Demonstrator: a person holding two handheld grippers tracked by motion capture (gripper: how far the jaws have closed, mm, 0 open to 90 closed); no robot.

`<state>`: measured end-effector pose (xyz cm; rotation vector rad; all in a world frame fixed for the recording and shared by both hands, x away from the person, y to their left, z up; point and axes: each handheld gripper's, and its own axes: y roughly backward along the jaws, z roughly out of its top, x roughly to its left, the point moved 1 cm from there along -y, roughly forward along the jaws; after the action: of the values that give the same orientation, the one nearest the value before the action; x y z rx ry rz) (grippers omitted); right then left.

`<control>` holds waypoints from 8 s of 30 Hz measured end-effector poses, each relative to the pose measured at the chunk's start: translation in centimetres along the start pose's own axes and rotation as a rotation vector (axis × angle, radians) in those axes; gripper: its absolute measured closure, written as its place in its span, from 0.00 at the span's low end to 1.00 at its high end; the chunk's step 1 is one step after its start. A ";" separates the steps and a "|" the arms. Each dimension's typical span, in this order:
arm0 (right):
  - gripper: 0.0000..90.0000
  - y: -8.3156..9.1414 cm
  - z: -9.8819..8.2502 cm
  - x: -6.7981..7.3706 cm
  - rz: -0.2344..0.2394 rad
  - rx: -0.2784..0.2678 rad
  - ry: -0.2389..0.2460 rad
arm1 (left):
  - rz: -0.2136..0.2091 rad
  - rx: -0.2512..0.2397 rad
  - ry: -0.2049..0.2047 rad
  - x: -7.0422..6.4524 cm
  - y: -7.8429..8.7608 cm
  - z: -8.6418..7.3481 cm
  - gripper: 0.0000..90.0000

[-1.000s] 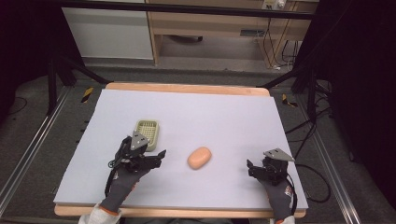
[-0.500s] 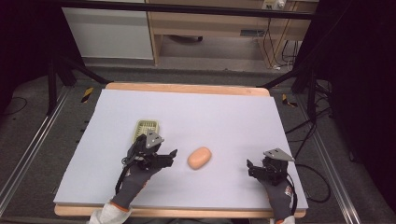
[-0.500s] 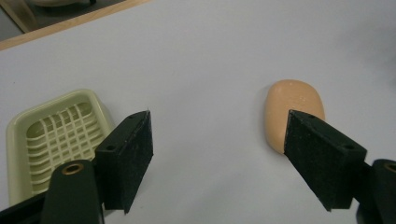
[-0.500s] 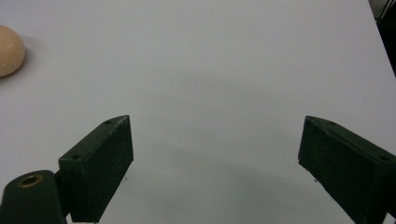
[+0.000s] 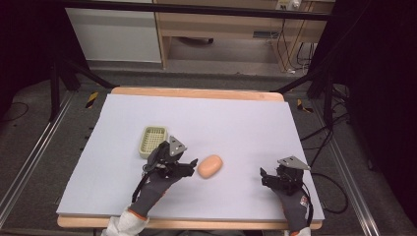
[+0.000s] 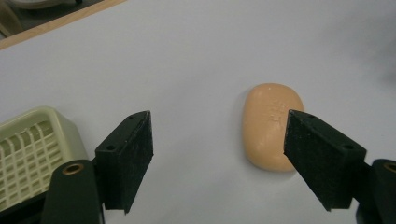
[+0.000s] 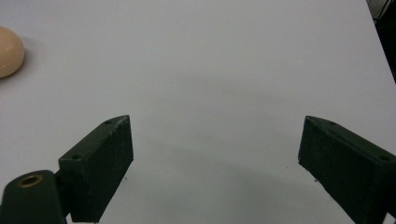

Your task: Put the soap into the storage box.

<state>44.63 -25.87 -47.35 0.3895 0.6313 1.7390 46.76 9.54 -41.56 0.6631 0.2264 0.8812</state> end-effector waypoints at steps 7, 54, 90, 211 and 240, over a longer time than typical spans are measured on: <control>0.12 0.0 0.0 0.0 0.001 0.001 -0.002 | -0.014 0.012 -0.014 -0.6 -0.9 0.3 0.26; 0.12 -0.1 0.0 -0.1 0.000 0.011 -0.006 | -0.096 0.123 -0.072 -4.2 -6.0 1.3 0.21; 0.12 -0.3 -0.1 0.0 0.007 0.021 -0.009 | -0.127 0.239 -0.099 -4.3 -9.1 0.5 0.31; 0.11 -0.4 -0.2 -0.1 -0.001 0.027 -0.009 | 0.123 0.016 0.205 10.0 2.0 -1.3 0.35; 0.11 -0.5 -0.1 -0.1 0.004 0.024 -0.012 | 0.184 0.076 0.268 13.2 -2.0 -2.2 0.35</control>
<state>44.96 -25.87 -47.74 0.4184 0.6436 1.7329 55.39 19.82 -43.42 0.6423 0.4458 1.1440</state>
